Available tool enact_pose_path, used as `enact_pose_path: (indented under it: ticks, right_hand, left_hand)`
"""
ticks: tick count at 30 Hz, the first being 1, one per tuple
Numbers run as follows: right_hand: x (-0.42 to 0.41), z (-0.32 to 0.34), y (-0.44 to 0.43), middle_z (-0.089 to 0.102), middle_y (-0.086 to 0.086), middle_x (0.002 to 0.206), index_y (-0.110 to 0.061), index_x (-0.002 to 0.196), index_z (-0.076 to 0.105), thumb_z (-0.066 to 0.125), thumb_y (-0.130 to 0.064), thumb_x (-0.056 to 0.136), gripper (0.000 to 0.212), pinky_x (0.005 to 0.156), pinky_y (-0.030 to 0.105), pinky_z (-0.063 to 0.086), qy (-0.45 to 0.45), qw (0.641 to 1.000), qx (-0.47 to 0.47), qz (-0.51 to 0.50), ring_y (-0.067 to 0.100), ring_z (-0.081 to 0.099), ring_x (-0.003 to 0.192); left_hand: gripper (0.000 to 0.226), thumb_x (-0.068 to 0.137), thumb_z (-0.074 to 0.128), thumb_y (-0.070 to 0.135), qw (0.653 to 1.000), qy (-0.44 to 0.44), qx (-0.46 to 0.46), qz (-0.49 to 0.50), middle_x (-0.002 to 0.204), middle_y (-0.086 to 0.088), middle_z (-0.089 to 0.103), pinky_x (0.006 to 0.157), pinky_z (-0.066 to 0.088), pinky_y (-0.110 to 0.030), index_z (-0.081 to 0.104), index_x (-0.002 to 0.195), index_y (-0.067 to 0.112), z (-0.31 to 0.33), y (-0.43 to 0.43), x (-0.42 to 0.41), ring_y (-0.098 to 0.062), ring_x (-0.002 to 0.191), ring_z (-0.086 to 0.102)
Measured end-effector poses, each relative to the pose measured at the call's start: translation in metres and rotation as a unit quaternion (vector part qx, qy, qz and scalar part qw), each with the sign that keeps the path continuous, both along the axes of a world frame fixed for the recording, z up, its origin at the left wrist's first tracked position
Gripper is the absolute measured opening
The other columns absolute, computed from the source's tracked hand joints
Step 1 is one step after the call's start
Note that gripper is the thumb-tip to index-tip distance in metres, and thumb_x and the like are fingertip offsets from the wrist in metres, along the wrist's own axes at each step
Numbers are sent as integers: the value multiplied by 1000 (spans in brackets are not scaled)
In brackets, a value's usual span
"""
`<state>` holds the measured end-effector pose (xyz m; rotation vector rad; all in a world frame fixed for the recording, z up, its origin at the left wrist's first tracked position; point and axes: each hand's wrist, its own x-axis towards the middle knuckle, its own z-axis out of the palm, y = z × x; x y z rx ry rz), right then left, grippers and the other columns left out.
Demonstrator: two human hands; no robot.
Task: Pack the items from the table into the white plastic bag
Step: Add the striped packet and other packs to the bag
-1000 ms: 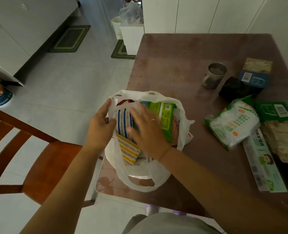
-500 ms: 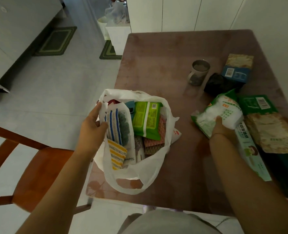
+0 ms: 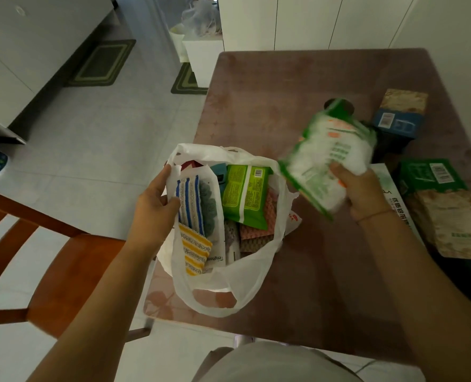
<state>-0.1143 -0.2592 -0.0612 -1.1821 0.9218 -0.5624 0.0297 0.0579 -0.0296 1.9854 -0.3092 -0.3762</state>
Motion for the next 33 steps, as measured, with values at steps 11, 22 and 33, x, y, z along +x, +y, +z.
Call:
enact_pose_path:
  ticks: [11, 22, 33]
  right_hand:
    - [55, -11, 172, 63, 9, 122, -13, 128, 47, 67, -24, 84, 50, 89, 38, 52, 138, 892, -162, 398, 24, 61, 107]
    - [92, -15, 186, 41, 15, 138, -23, 149, -12, 69, -44, 77, 111, 94, 46, 44, 278, 801, -449, 281, 32, 52, 116]
    - [61, -49, 200, -19, 4, 159, -36, 149, -6, 31, -48, 96, 66, 117, 53, -7, 250, 550, -607, 516, 35, -18, 144]
  left_hand:
    - [62, 87, 49, -6, 1000, 3, -28, 1, 94, 39, 63, 57, 52, -13, 40, 139, 27, 4, 5, 1, 4, 83, 67]
    - [59, 89, 48, -7, 992, 28, -120, 28, 103, 29, 65, 61, 55, -18, 39, 140, 21, 23, 12, 4, 0, 90, 67]
    - [59, 87, 56, -4, 990, 46, -126, 45, 125, 9, 58, 65, 57, -25, 43, 138, 21, 32, 22, 20, -11, 96, 67]
